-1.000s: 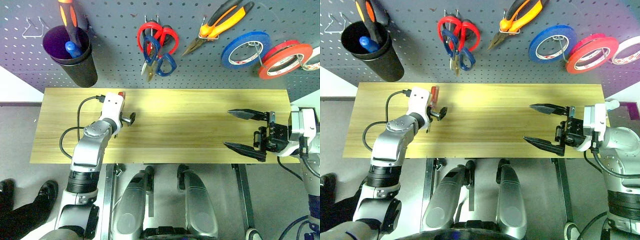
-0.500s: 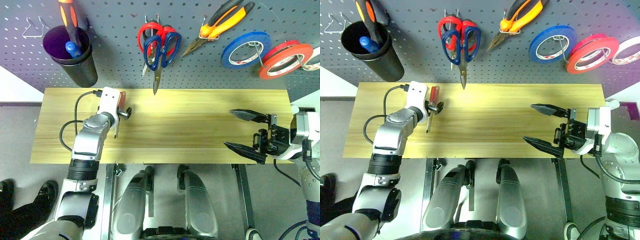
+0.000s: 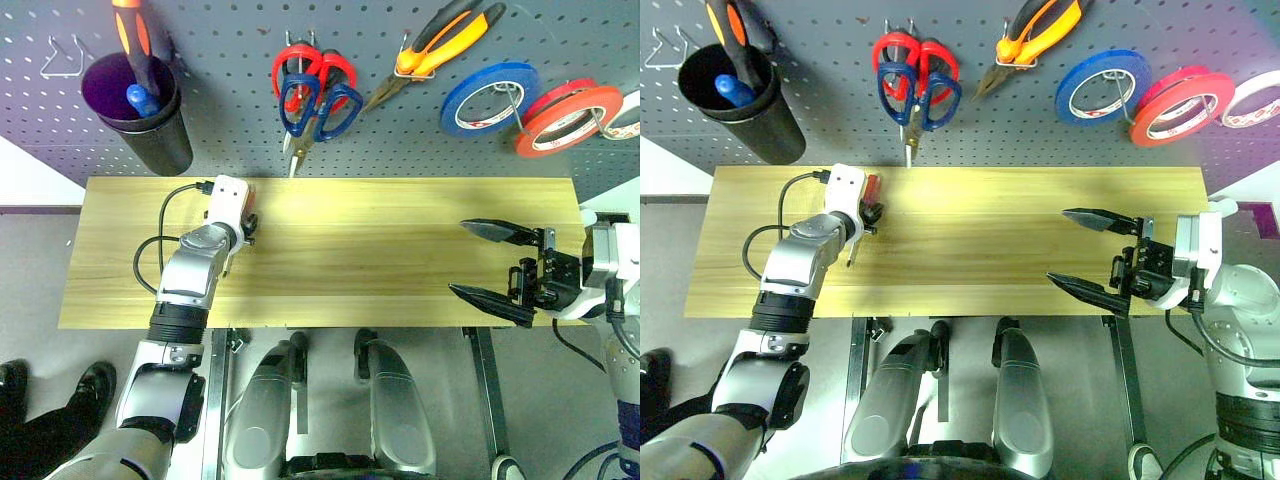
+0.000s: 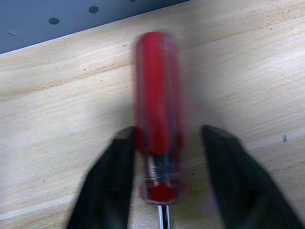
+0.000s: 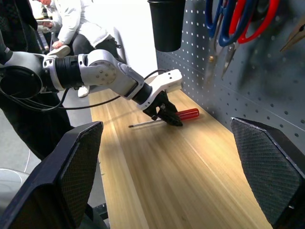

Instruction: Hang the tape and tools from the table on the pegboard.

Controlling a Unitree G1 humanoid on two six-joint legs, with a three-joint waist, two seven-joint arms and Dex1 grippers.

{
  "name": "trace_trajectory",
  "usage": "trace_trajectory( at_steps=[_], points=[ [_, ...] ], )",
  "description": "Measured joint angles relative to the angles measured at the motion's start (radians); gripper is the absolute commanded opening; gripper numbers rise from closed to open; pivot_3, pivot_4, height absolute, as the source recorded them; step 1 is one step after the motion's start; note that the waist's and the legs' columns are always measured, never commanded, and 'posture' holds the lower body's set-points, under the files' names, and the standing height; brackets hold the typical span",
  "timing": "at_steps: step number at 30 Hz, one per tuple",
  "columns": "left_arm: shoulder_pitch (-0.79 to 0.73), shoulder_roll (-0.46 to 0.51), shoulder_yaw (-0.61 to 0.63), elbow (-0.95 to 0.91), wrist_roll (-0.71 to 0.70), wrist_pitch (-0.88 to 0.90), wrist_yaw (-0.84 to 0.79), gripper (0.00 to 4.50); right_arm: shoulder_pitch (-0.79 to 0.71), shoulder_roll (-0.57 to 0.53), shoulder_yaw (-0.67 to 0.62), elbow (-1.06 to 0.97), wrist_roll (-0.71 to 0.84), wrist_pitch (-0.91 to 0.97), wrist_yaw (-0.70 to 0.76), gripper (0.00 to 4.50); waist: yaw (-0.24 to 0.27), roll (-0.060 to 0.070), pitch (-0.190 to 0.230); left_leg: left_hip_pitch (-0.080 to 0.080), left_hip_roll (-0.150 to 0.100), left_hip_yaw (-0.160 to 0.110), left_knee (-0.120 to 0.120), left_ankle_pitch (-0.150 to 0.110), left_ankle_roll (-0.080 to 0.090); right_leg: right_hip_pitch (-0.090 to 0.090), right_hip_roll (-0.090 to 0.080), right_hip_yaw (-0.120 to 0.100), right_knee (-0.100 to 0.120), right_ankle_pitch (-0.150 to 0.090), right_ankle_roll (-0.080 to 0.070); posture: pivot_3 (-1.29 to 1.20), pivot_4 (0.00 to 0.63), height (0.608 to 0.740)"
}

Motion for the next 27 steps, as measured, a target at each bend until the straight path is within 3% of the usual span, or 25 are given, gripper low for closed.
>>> trace_trajectory(
  at_steps=[2, 7, 14, 20, 27],
  points=[
    [0.000, 0.000, 0.000, -0.004, -0.001, 0.009, 0.002, 0.89, 0.003, -0.001, -0.010, 0.000, 0.000, 0.000, 0.000, 4.50, 0.000, 0.000, 0.000, 0.000, 0.000, 0.000, 0.000, 0.000, 0.000, 0.000, 0.000, 0.000, 0.000, 0.000, 0.000, -0.09, 0.496, 0.695],
    [0.036, 0.001, -0.001, -0.078, -0.007, 0.067, -0.005, 0.89, -0.001, -0.001, -0.014, 0.003, -0.001, 0.000, 0.001, 4.50, -0.001, 0.000, 0.000, 0.000, 0.000, 0.000, 0.000, 0.000, 0.000, 0.000, 0.000, 0.000, -0.001, 0.000, 0.000, -0.09, 0.492, 0.695],
    [0.232, 0.090, -0.063, -0.393, -0.035, 0.154, -0.105, 0.89, 0.016, -0.004, -0.036, 0.012, 0.024, 0.014, 0.026, 4.50, 0.002, 0.000, 0.000, 0.000, 0.000, 0.000, -0.001, -0.001, -0.001, 0.000, -0.001, 0.000, -0.001, 0.000, 0.000, -0.08, 0.488, 0.695],
    [0.355, 0.177, -0.094, -0.633, -0.028, 0.045, -0.162, 0.89, 0.013, -0.004, -0.057, 0.045, 0.061, 0.044, 0.065, 4.50, 0.004, 0.000, 0.000, 0.000, 0.000, 0.000, -0.002, -0.002, -0.002, 0.000, -0.002, 0.000, -0.004, 0.000, 0.000, -0.06, 0.482, 0.695],
    [0.462, 0.263, -0.139, -0.767, -0.007, -0.125, -0.225, 0.89, -0.014, -0.004, -0.056, 0.095, 0.064, 0.045, 0.095, 4.50, 0.004, 0.000, 0.000, -0.001, 0.000, 0.000, -0.008, -0.001, 0.000, 0.000, -0.001, -0.001, -0.011, 0.000, 0.000, -0.04, 0.476, 0.695]
  ],
)
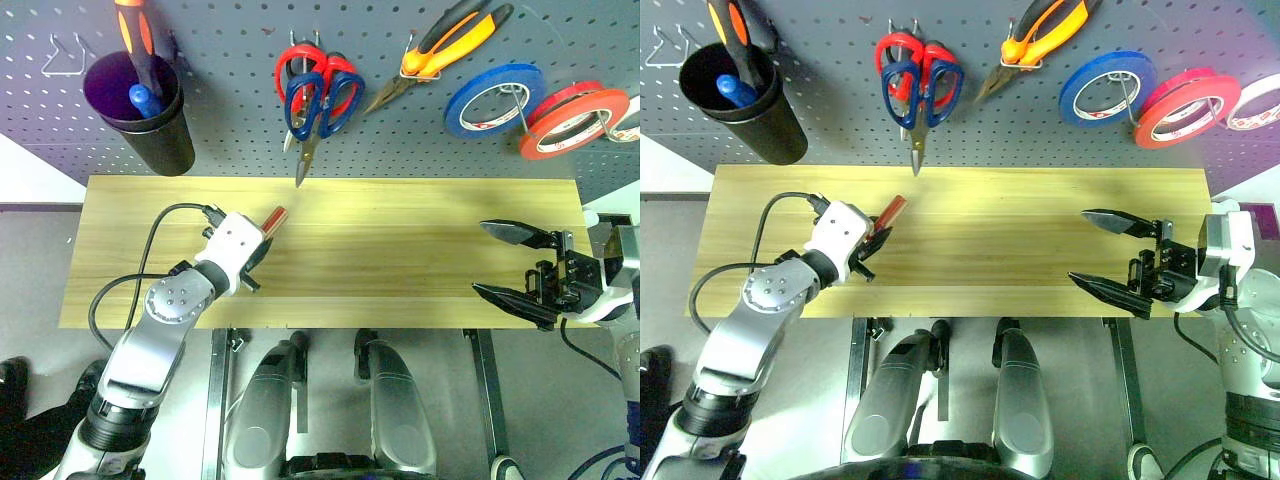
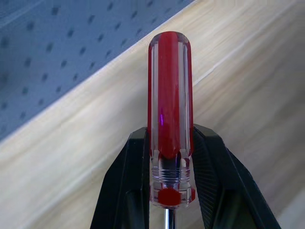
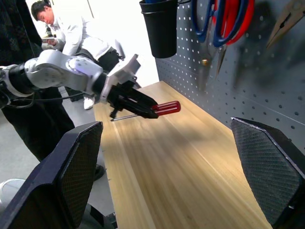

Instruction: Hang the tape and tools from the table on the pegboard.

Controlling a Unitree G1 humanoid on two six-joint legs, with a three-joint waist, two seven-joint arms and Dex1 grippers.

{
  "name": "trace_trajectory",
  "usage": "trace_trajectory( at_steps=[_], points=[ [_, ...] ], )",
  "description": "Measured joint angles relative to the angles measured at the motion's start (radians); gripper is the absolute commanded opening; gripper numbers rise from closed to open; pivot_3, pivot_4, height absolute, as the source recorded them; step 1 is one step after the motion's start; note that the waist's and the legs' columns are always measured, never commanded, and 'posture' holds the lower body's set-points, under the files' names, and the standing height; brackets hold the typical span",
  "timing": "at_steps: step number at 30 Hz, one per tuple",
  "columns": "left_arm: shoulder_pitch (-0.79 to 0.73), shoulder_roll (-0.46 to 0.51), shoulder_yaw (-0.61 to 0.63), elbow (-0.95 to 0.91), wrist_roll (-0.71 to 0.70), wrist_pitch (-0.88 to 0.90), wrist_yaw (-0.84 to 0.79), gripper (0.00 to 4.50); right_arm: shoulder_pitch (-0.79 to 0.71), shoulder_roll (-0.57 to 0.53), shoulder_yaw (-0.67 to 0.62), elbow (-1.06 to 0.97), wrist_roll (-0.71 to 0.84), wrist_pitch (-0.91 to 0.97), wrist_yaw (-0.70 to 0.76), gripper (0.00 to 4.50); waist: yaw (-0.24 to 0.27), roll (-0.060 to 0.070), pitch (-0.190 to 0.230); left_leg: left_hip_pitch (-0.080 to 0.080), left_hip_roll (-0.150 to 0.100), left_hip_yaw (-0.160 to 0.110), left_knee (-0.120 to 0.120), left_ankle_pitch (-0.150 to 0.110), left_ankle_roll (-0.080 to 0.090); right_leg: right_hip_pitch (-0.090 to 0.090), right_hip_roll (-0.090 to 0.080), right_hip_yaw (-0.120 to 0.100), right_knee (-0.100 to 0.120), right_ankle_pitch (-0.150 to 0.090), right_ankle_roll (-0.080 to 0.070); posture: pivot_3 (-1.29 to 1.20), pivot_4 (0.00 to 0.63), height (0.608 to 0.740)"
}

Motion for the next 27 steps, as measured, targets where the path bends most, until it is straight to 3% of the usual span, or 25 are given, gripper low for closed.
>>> trace_trajectory(
  at_steps=[5, 11, 18, 27],
  points=[
    [0.040, 0.057, 0.030, -0.056, 0.093, -0.213, 0.028, 0.89, -0.008, -0.001, -0.003, 0.034, 0.019, 0.018, 0.029, 4.50, 0.002, 0.000, 0.000, 0.000, 0.000, 0.000, -0.007, 0.001, 0.001, 0.000, 0.000, -0.001, -0.006, 0.000, 0.000, -0.03, 0.475, 0.695],
    [0.039, 0.088, 0.063, -0.097, 0.110, -0.303, -0.002, 0.89, -0.022, -0.004, -0.004, 0.070, 0.022, 0.029, 0.056, 4.50, 0.009, 0.000, 0.000, 0.000, 0.000, 0.000, -0.007, 0.001, 0.000, 0.000, 0.000, -0.001, -0.006, 0.001, -0.001, -0.01, 0.469, 0.695],
    [-0.073, 0.075, 0.112, -0.139, 0.101, -0.258, -0.017, 0.89, -0.062, -0.003, -0.003, 0.125, 0.017, 0.021, 0.085, 4.50, 0.023, 0.000, 0.000, 0.000, 0.000, 0.000, -0.007, 0.001, 0.000, 0.000, 0.001, -0.002, -0.006, 0.001, -0.001, 0.02, 0.461, 0.695],
    [-0.211, 0.022, 0.143, -0.185, 0.035, -0.067, -0.018, 0.89, -0.115, 0.005, 0.001, 0.185, 0.016, 0.018, 0.130, 4.50, 0.025, 0.000, 0.000, 0.000, 0.000, -0.001, -0.006, 0.002, -0.002, 0.001, 0.002, -0.004, -0.005, 0.001, -0.001, 0.05, 0.443, 0.695]
  ],
)
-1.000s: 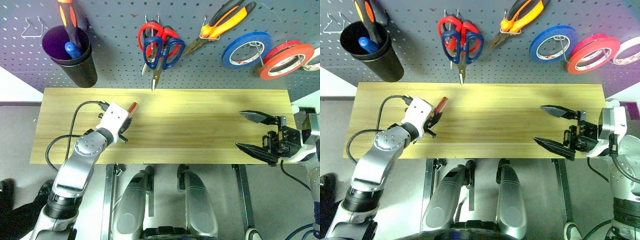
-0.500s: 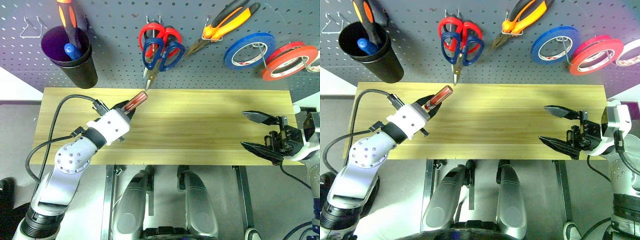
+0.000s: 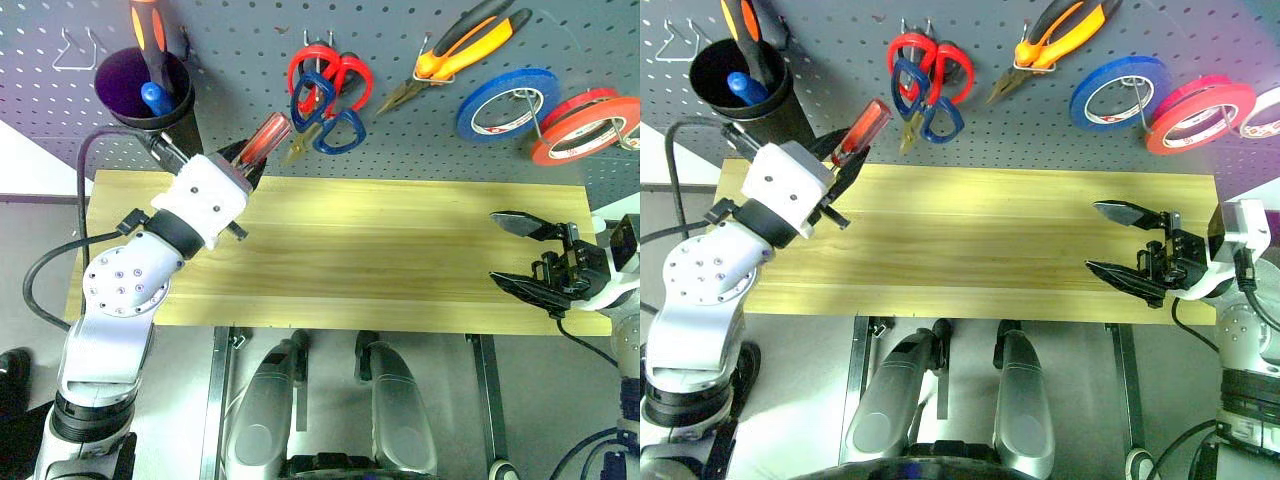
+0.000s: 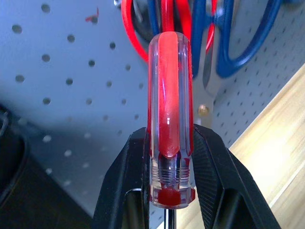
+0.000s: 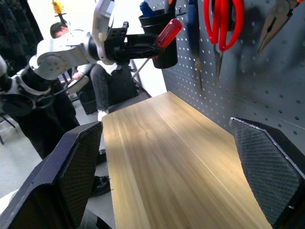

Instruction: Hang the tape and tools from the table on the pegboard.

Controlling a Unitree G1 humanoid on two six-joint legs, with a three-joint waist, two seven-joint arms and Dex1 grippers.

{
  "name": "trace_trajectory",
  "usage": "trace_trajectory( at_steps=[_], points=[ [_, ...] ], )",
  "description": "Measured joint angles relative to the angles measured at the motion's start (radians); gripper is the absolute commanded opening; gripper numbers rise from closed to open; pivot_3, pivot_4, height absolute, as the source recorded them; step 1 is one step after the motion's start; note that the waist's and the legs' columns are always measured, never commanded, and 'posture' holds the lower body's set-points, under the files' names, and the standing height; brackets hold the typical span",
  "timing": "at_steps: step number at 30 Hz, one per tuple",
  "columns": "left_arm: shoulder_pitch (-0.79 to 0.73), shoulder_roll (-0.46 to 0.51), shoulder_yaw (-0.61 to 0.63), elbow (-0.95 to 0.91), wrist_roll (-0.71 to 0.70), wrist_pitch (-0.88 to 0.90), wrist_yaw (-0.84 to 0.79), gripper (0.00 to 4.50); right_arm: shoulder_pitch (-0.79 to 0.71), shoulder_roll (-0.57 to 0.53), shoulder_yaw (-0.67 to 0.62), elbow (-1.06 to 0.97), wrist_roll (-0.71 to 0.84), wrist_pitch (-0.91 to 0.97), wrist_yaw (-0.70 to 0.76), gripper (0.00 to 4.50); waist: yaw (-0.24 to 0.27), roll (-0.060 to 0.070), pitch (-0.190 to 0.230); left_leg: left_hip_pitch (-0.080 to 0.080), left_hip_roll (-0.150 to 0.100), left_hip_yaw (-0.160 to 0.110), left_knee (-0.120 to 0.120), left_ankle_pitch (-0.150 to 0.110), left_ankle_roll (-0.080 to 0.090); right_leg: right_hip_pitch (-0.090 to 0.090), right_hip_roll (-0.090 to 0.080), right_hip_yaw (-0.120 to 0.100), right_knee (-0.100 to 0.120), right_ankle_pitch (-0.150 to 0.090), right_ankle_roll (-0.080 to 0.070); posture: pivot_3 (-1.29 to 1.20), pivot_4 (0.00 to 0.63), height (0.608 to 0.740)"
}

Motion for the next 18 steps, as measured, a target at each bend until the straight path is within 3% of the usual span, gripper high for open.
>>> trace_trajectory(
  at_steps=[11, 18],
  points=[
    [-0.050, -0.028, -0.001, -0.011, -0.029, 0.024, 0.024, 0.89, -0.073, 0.011, 0.028, 0.105, -0.048, -0.036, 0.034, 4.50, 0.000, 0.000, -0.001, 0.001, 0.000, 0.000, 0.001, 0.001, -0.001, 0.001, 0.001, -0.002, 0.001, 0.000, 0.000, 0.07, 0.415, 0.695],
    [-0.087, -0.126, 0.037, 0.012, -0.091, 0.104, 0.068, 0.89, -0.119, 0.019, 0.049, 0.169, -0.079, -0.064, 0.060, 4.50, 0.017, 0.002, -0.002, 0.001, 0.000, -0.001, 0.001, 0.002, -0.002, 0.001, 0.002, -0.002, 0.001, 0.000, 0.000, 0.08, 0.400, 0.695]
  ],
)
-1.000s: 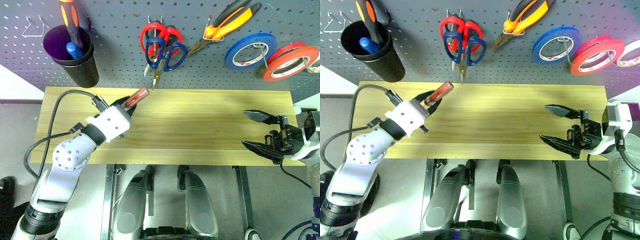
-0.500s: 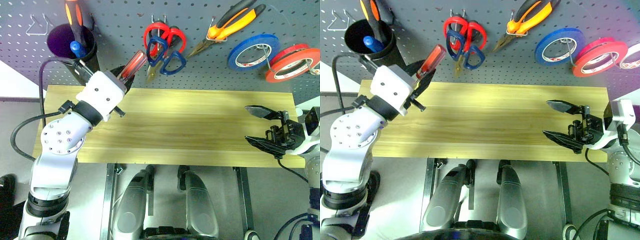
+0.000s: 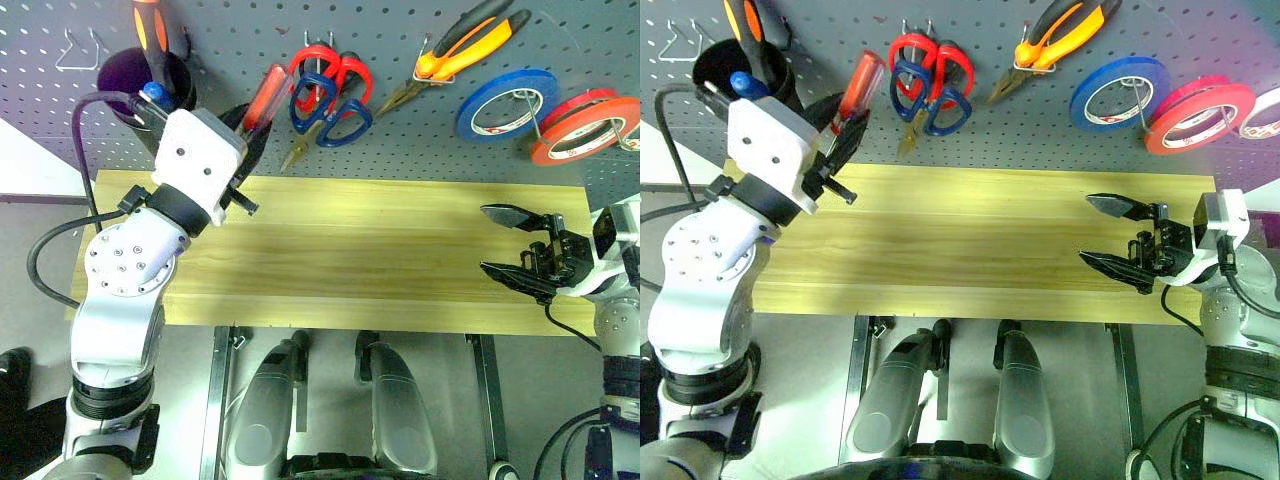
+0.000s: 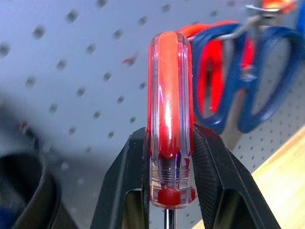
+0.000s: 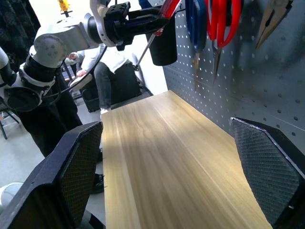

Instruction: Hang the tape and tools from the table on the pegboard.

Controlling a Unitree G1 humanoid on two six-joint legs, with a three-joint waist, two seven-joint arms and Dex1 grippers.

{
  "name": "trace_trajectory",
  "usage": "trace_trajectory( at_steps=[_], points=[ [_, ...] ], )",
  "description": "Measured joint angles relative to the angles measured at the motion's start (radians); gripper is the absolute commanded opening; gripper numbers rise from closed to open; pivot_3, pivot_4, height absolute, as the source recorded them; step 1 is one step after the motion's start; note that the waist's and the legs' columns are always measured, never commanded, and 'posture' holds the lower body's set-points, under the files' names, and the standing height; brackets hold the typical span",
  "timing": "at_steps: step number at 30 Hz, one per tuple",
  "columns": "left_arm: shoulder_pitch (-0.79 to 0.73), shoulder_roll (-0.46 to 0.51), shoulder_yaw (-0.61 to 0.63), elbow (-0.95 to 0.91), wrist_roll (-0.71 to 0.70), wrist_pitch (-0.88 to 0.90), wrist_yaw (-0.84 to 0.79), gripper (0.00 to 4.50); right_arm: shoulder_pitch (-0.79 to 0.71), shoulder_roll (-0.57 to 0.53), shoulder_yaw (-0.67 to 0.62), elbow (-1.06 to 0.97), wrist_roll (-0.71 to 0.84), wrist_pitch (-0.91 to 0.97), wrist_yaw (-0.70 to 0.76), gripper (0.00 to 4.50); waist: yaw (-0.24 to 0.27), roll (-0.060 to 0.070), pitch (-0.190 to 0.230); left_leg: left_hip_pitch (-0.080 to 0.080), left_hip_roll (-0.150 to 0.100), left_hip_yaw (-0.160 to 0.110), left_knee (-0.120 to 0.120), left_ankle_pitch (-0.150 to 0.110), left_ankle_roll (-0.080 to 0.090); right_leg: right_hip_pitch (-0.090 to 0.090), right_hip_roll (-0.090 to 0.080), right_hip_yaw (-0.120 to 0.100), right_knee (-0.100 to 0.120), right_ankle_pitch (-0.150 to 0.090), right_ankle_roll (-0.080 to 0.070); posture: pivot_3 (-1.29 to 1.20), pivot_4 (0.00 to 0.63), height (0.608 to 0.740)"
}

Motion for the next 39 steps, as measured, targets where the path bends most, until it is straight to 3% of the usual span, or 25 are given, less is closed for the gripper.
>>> trace_trajectory(
  at_steps=[5, 17, 39],
  points=[
    [0.002, -0.043, 0.030, -0.001, -0.057, 0.031, 0.015, 0.89, -0.016, 0.001, 0.004, 0.029, -0.019, -0.012, 0.016, 4.50, 0.010, 0.000, 0.000, 0.000, 0.000, -0.001, 0.002, 0.000, 0.000, 0.002, 0.000, -0.001, 0.000, 0.000, 0.000, 0.08, 0.384, 0.695],
    [-0.110, -0.045, 0.032, 0.053, -0.122, 0.031, 0.037, 0.89, -0.041, 0.013, 0.021, 0.064, -0.045, -0.040, 0.021, 4.50, 0.008, 0.002, -0.006, 0.000, 0.000, -0.003, 0.009, 0.000, 0.000, 0.004, 0.001, -0.003, 0.004, 0.000, 0.000, 0.07, 0.356, 0.695],
    [-0.264, 0.020, 0.024, 0.155, -0.131, 0.011, 0.041, 0.89, -0.117, 0.060, 0.060, 0.136, -0.084, -0.073, 0.025, 4.50, 0.011, 0.002, -0.026, 0.002, -0.001, -0.003, 0.014, 0.002, -0.004, 0.003, 0.000, -0.003, 0.015, 0.001, -0.001, 0.12, 0.318, 0.695]
  ],
)
